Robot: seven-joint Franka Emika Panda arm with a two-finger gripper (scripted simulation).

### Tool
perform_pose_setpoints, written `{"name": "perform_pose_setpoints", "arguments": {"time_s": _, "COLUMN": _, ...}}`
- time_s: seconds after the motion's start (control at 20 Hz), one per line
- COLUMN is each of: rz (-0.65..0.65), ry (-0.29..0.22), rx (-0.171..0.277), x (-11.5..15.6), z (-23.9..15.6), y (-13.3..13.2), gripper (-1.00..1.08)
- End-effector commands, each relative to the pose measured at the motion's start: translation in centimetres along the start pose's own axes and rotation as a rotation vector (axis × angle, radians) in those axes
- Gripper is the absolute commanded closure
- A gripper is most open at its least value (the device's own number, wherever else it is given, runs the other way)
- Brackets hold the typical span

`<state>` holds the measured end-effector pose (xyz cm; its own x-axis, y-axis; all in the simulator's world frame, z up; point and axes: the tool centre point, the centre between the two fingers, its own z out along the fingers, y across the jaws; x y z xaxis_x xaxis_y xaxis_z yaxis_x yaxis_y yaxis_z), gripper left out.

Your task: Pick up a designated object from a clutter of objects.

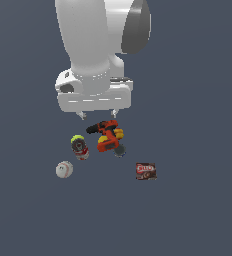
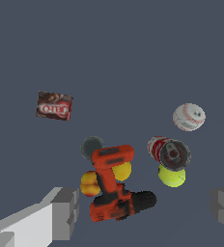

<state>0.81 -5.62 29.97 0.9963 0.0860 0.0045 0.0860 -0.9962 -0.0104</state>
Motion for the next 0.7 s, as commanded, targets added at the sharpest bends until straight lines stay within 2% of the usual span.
{"name": "perform_pose_setpoints", "arguments": {"time_s": 0.0, "rz": -0.035, "ry": 0.0, "rx": -0.001, "x": 0.5, "z": 0.6, "y": 0.7, "gripper": -0.92}}
{"name": "perform_pose_setpoints", "arguments": {"time_s": 0.65, "rz": -0.285, "ry": -0.002, "rx": -0.005, "x": 3.6, "z": 5.5, "y": 5.6, "gripper": -0.92}}
